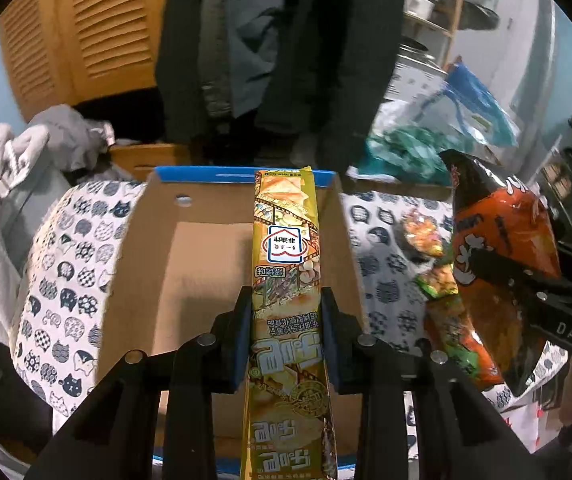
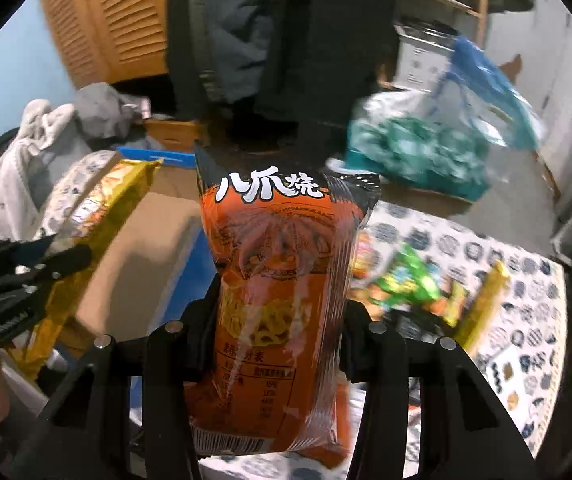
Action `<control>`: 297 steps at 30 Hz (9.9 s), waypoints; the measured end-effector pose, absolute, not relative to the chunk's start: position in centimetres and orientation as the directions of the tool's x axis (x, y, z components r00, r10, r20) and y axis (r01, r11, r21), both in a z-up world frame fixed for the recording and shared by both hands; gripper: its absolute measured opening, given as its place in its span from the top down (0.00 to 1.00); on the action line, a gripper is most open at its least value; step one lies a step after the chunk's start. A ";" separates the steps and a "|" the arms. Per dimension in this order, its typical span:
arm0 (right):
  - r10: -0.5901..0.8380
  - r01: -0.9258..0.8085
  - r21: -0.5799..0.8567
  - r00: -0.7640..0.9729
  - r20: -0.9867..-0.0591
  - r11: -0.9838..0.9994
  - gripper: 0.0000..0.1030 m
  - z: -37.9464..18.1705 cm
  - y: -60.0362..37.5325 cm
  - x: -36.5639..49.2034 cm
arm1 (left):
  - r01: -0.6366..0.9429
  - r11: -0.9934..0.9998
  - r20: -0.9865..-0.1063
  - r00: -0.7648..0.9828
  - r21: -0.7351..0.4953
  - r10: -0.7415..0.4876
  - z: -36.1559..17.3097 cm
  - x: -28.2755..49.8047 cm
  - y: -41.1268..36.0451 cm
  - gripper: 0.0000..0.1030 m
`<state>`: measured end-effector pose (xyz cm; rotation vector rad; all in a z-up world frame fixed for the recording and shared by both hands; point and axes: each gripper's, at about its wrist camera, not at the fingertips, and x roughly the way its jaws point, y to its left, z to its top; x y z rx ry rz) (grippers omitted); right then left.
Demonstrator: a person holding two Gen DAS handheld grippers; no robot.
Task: Organize snacks
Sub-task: 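Carry both snacks into the cardboard box and open both tools, then grasp the orange chip bag with the left tool while the right tool grasps the silver packet, then lower both held packets into the cardboard box and open both tools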
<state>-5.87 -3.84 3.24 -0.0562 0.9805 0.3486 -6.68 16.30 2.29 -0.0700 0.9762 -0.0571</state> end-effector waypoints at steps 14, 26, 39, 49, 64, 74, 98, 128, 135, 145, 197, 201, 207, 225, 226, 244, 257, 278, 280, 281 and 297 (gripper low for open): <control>0.350 -0.440 0.163 0.387 -0.853 0.883 0.55 1.5 7.7 -2.2 | -0.127 0.984 -0.859 0.511 -0.121 -0.040 -1.8 -4.9 23.5 0.70; 0.348 -0.422 0.226 0.239 -0.906 0.878 0.55 -4.3 11.9 1.1 | -0.163 0.979 -0.902 0.429 -0.119 -0.038 -5.7 -3.3 24.1 0.70; 0.229 -0.487 0.099 0.215 -0.949 0.868 0.54 -7.1 13.3 0.5 | -0.181 0.980 -0.955 0.297 -0.080 -0.023 -9.7 -2.3 23.9 0.69; 0.239 -0.469 0.108 0.231 -0.943 0.877 0.34 -7.1 13.4 0.4 | -0.183 0.982 -0.950 0.312 -0.050 0.009 -8.4 -3.0 23.7 0.46; 0.305 -0.396 0.148 0.370 -0.878 0.906 0.25 -0.6 6.9 -0.4 | -0.139 0.988 -0.905 0.425 -0.061 0.004 -2.1 -4.8 20.7 0.29; 0.248 -0.364 0.083 0.434 -0.866 0.928 0.24 2.5 -0.9 -2.0 | -0.014 0.999 -0.871 0.490 -0.052 -0.038 1.5 -4.9 14.4 0.22; 0.094 -0.168 0.025 0.416 -0.905 0.985 0.24 -0.5 -20.8 -5.2 | 0.164 0.981 -0.926 0.343 -0.105 -0.156 -2.5 -3.8 1.0 0.22; 0.083 0.042 0.095 0.214 -0.973 0.995 0.24 -13.9 -29.2 -7.9 | 0.232 0.964 -0.976 0.144 -0.127 -0.163 -10.6 -4.0 -9.3 0.20; 0.040 -0.020 0.037 0.176 -0.984 0.999 0.27 -15.7 -29.0 -8.2 | 0.286 0.956 -0.988 0.120 -0.059 -0.097 -12.5 -3.8 -9.8 0.16; 0.013 0.022 0.016 0.165 -0.986 1.000 0.33 -16.6 -31.4 -8.4 | 0.247 0.965 -0.983 0.131 -0.093 -0.128 -13.7 -3.1 -7.7 0.16; 0.197 -0.182 0.128 0.436 -0.878 0.975 0.71 0.2 -20.3 -10.0 | 0.320 0.947 -0.894 0.416 -0.027 -0.166 -0.9 -8.9 -0.3 0.61; 0.216 -0.211 0.134 0.438 -0.873 0.968 0.71 1.0 -18.2 -9.4 | 0.304 0.953 -0.882 0.445 -0.013 -0.153 0.0 -8.8 1.0 0.61; 0.244 -0.259 0.138 0.442 -0.863 0.956 0.71 2.0 -14.9 -8.7 | 0.268 0.963 -0.868 0.476 -0.010 -0.141 1.0 -8.5 3.5 0.61; 0.308 -0.398 0.132 0.420 -0.854 0.908 0.71 3.8 -3.8 -6.0 | 0.144 0.989 -0.850 0.521 -0.010 -0.085 1.8 -7.5 12.4 0.61; 0.310 -0.403 0.131 0.418 -0.854 0.906 0.71 3.7 -3.2 -5.9 | 0.138 0.990 -0.850 0.521 -0.012 -0.083 1.8 -7.4 12.8 0.61; 0.334 -0.476 0.152 0.324 -0.885 0.866 0.71 0.7 7.2 -1.9 | -0.037 0.999 -0.903 0.430 -0.031 -0.012 -3.5 -4.4 21.4 0.61; 0.318 -0.488 0.177 0.223 -0.921 0.855 0.71 -4.1 11.3 0.6 | -0.095 0.994 -0.939 0.343 -0.055 -0.019 -7.3 -3.4 23.3 0.61; 0.375 -0.429 0.236 0.274 -0.886 0.872 0.41 -2.0 8.7 0.9 | -0.062 0.997 -0.927 0.370 0.044 0.064 -5.4 -4.3 21.5 0.23; 0.380 -0.429 0.233 0.296 -0.877 0.873 0.39 -1.0 8.0 0.5 | -0.047 0.998 -0.921 0.385 0.046 0.061 -4.6 -4.6 21.0 0.23; 0.381 -0.430 0.231 0.303 -0.873 0.873 0.39 -0.7 7.7 0.4 | -0.042 0.998 -0.919 0.389 0.045 0.057 -4.4 -4.8 20.8 0.23; 0.285 -0.445 0.056 0.468 -0.837 0.894 0.25 3.1 1.3 -4.9 | 0.042 0.997 -0.895 0.445 0.063 0.038 -0.8 -7.4 16.2 0.17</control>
